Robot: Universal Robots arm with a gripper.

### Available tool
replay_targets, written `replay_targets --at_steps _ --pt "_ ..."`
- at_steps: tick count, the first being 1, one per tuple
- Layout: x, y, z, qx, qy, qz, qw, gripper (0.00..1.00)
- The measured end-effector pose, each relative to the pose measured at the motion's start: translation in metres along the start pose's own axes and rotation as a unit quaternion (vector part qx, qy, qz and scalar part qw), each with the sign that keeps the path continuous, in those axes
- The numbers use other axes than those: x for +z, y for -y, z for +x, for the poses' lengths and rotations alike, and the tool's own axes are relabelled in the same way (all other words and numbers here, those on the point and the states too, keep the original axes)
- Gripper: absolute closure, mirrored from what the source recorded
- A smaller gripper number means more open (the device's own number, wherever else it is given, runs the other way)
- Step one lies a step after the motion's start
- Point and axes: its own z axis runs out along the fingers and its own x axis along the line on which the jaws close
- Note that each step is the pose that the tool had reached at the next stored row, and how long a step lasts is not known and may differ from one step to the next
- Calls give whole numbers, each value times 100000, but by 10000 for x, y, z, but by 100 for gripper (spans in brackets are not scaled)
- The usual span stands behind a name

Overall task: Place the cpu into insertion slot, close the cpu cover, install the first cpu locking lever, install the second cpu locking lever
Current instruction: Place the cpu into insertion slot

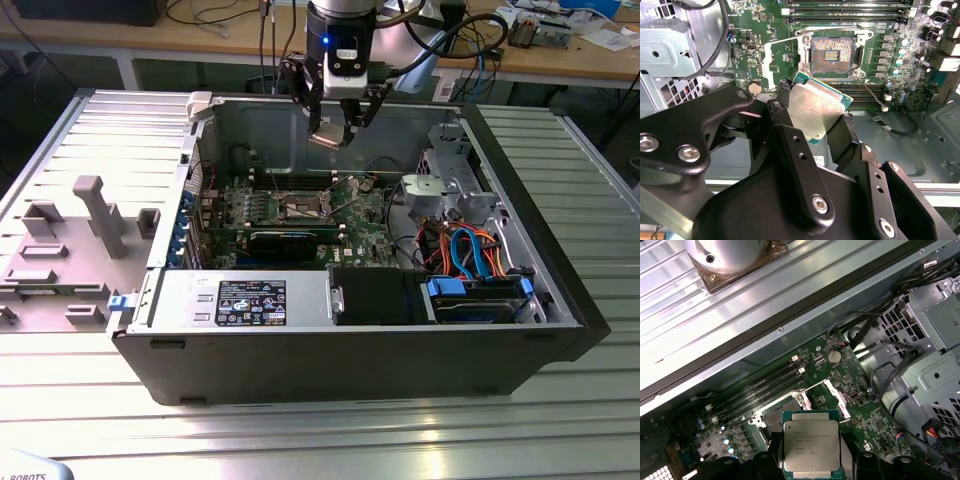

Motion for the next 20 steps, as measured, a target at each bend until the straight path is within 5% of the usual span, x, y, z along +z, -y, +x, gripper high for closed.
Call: replay_targets --at_steps 20 --pt "4 0 0 743 67 -17 99997 46"
